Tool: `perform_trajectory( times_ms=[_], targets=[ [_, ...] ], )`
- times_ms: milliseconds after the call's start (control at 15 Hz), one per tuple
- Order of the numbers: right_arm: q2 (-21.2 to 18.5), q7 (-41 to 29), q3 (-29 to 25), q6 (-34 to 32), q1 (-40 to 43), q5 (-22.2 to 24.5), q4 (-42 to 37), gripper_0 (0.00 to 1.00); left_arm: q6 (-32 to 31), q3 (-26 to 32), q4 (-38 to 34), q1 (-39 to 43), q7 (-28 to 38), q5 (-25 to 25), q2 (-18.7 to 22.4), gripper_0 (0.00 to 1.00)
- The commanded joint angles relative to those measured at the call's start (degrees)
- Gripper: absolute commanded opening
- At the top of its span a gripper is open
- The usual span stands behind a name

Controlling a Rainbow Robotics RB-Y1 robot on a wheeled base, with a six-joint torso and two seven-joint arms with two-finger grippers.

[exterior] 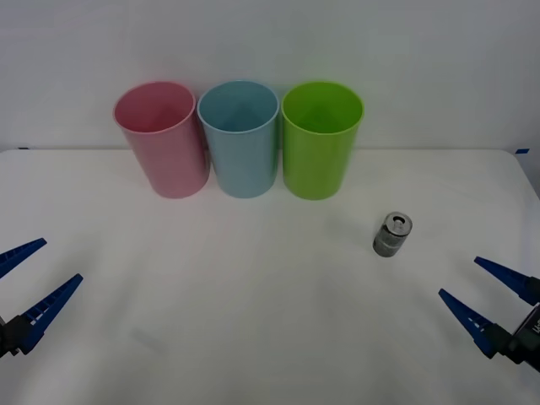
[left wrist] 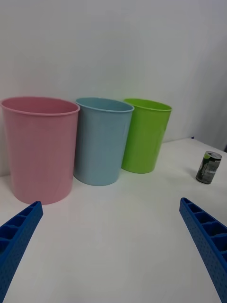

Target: Grasp the object on the table and drop it into the matching bin: aluminum can to the light blue bin, PET bottle to the pink bin.

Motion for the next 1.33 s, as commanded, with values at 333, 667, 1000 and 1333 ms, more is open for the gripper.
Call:
perform_trajectory(
  times_ms=[333, 667, 1000, 1333],
  targets=[
    [0.1, 5.1, 5.3, 2.9, -4.2, 0.5, 6.2, 1.00, 0.0, 0.0, 0.0, 0.0, 0.0, 0.0, 0.0, 1.00],
    [4.0, 11.3, 5.5, 5.6, -7.6, 4.4, 8.8, 1.00, 0.0, 0.0, 0.0, 0.0, 0.0, 0.0, 0.0, 1.00],
    [8.0, 11.5, 5.7, 11.0, -9.0, 7.7, 8.8, 1.00, 0.0, 0.0, 0.0, 0.0, 0.0, 0.0, 0.0, 1.00],
    [11.4, 11.5, 6.4, 17.1, -11.4, 10.8, 9.1, 1.00, 0.0, 0.0, 0.0, 0.0, 0.0, 0.0, 0.0, 1.00]
  ],
)
